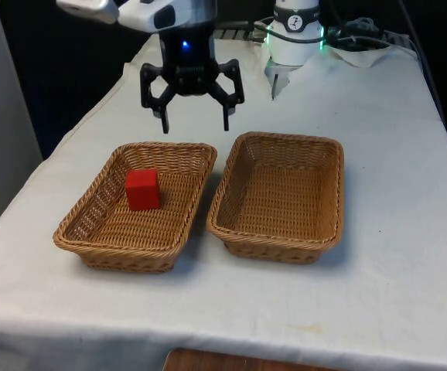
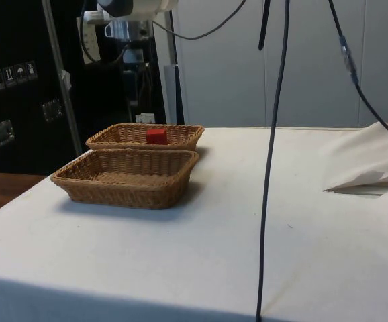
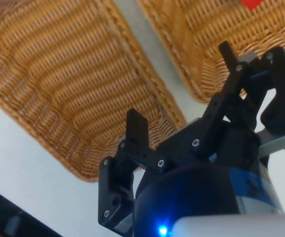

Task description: Pick up the red cube and place it into the right basket.

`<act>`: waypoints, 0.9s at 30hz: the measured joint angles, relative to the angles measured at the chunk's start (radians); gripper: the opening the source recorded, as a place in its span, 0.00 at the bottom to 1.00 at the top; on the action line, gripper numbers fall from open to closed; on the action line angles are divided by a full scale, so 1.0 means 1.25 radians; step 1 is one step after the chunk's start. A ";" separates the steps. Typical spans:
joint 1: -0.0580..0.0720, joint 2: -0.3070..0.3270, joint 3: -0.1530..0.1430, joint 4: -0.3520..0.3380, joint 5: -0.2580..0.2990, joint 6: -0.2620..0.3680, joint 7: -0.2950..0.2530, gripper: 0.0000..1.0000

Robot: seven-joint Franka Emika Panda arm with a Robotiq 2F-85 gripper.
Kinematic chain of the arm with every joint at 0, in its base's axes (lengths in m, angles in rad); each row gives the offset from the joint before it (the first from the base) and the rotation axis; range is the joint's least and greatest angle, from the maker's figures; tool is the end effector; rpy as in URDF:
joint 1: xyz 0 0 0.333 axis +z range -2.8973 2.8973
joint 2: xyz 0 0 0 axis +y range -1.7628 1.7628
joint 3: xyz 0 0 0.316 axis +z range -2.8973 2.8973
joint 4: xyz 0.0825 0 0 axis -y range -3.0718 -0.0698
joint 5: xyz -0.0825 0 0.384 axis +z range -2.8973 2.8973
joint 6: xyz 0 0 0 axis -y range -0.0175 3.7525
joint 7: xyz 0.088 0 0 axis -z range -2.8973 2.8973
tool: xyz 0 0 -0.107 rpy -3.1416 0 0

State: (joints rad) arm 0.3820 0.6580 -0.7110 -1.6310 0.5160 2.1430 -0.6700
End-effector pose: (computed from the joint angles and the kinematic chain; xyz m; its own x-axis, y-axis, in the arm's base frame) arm 0.6716 -0.1353 0.3081 0.9836 0.1740 0.0466 0.1742 -0.9847 0.0002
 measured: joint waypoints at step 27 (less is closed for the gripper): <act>0.030 -0.094 0.026 -0.070 -0.046 -0.032 0.028 1.00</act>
State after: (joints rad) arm 0.4200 0.5400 -0.6780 -1.7180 0.4580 2.1030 -0.6350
